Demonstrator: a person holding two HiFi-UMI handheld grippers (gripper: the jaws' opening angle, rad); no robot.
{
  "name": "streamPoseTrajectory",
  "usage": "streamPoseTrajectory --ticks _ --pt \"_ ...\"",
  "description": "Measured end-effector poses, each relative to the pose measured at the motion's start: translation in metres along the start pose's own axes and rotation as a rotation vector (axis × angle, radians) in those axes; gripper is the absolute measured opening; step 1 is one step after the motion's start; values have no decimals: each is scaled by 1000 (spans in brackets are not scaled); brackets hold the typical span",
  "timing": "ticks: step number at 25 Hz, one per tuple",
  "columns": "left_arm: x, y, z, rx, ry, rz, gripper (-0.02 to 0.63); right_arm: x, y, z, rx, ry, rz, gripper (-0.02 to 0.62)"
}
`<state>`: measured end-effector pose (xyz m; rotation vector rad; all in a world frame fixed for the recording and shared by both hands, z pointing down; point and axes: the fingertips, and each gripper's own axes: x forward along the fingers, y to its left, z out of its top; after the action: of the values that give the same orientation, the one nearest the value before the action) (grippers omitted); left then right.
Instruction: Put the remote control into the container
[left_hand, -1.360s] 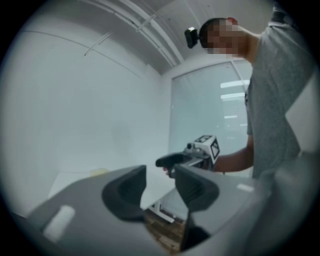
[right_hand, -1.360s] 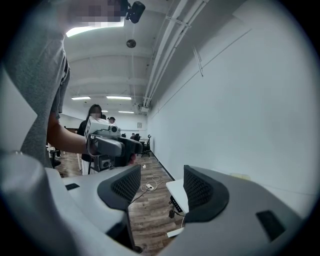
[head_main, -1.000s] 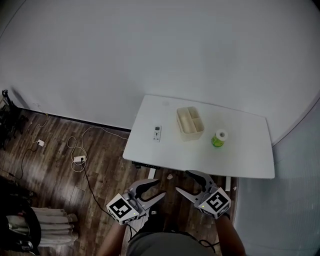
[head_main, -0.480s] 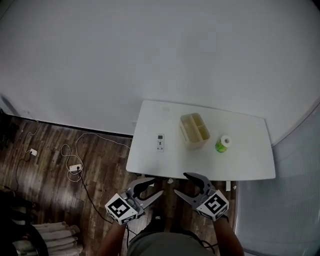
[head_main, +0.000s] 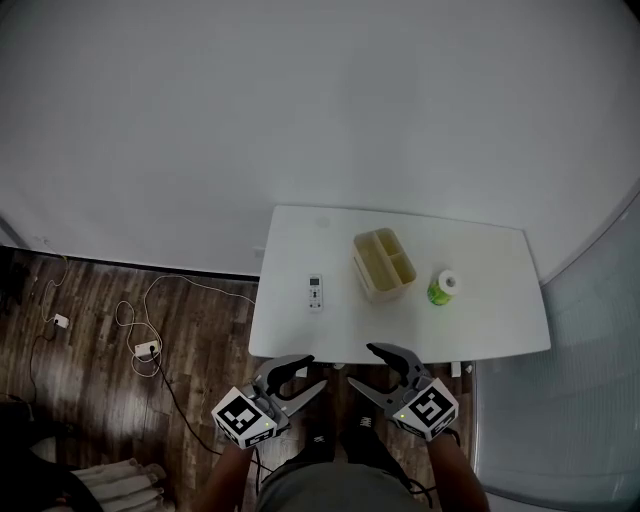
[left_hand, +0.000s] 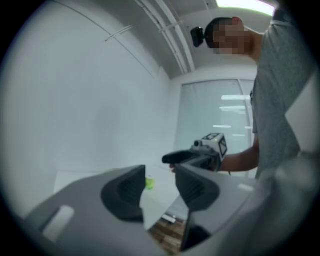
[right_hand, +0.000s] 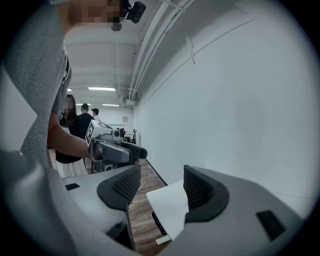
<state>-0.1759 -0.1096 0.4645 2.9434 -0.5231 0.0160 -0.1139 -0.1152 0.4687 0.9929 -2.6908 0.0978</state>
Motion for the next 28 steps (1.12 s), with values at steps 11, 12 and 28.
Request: streamPoseTrajectory --ticks 11,12,28 --pt "46 44 3 -5 7 104 170 18 -60 -2 -9 -20 81 258" --pt "53 47 4 -4 9 113 170 19 -67 -1 -10 -25 94 258" --pt "130 87 7 -4 42 354 202 3 -170 -11 11 -66 232 258"
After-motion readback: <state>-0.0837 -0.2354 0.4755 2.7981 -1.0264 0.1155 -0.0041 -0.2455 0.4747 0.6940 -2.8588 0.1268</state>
